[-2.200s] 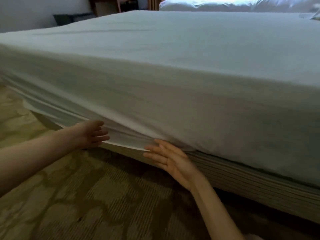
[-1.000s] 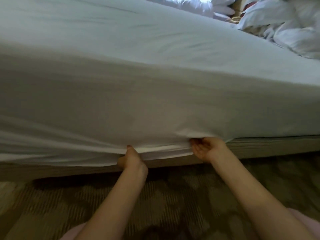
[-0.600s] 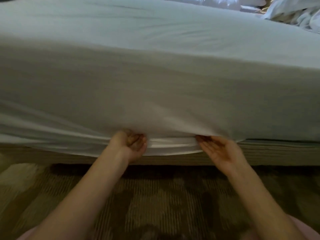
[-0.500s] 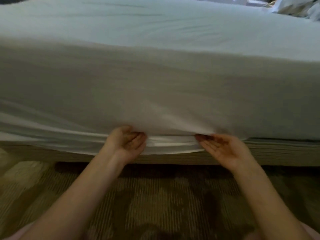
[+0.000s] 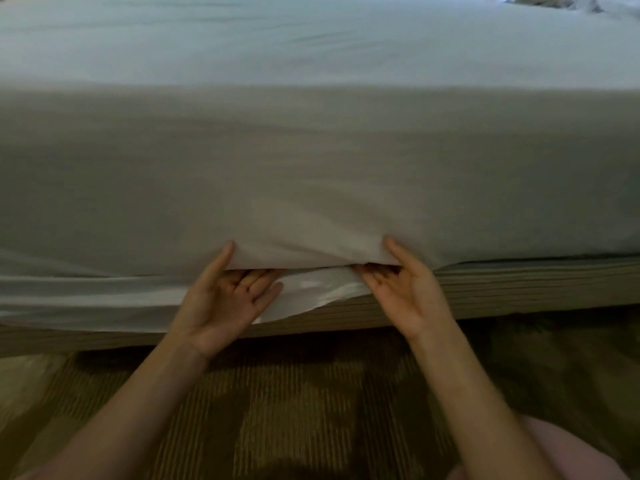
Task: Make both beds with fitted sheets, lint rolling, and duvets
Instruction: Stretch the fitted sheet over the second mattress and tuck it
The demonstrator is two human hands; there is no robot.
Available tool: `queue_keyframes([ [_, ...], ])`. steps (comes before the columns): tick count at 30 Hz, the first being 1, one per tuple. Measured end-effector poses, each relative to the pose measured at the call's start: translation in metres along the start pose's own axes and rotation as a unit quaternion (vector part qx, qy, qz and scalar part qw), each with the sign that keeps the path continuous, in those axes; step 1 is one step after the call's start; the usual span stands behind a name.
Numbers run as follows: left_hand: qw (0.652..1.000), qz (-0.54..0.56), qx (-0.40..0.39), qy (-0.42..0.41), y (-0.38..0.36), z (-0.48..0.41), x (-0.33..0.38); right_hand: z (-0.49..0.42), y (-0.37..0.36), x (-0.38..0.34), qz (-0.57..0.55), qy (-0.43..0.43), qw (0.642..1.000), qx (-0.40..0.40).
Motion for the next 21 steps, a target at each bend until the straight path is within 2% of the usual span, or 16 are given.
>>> queue_keyframes([
  [2, 0.999, 0.042, -0.010, -0.022, -0.005, -0.005, 0.002, -0.006, -0.007, -0.001, -0.010, 0.020, 0.999, -0.039],
  [4, 0.995, 0.086, -0.053, -0.026, -0.019, -0.009, -0.002, -0.015, -0.015, 0.001, -0.008, 0.041, 0.996, -0.075],
  [7, 0.980, 0.149, -0.130, -0.023, -0.041, -0.021, -0.012, -0.027, -0.031, 0.009, -0.067, 0.076, 0.987, -0.126],
  [10, 0.969, 0.188, -0.159, -0.026, -0.050, -0.031, -0.013, -0.036, -0.040, 0.020, -0.112, 0.099, 0.977, -0.151],
  [16, 0.972, 0.174, -0.149, -0.060, -0.049, -0.036, -0.013, -0.038, -0.040, 0.024, -0.080, 0.091, 0.976, -0.179],
  [21, 0.975, 0.187, -0.102, -0.063, -0.046, -0.031, -0.013, -0.024, -0.031, 0.017, -0.032, 0.012, 0.994, -0.107],
])
Point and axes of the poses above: each hand's wrist, its own z-axis away from the middle knuckle, its own y-axis out of the back of the hand, x = y × z, the point moved 6 cm from there along -z, towards the middle knuckle, and after that the axes turned 4 degrees about z, right-handed, at the moved point
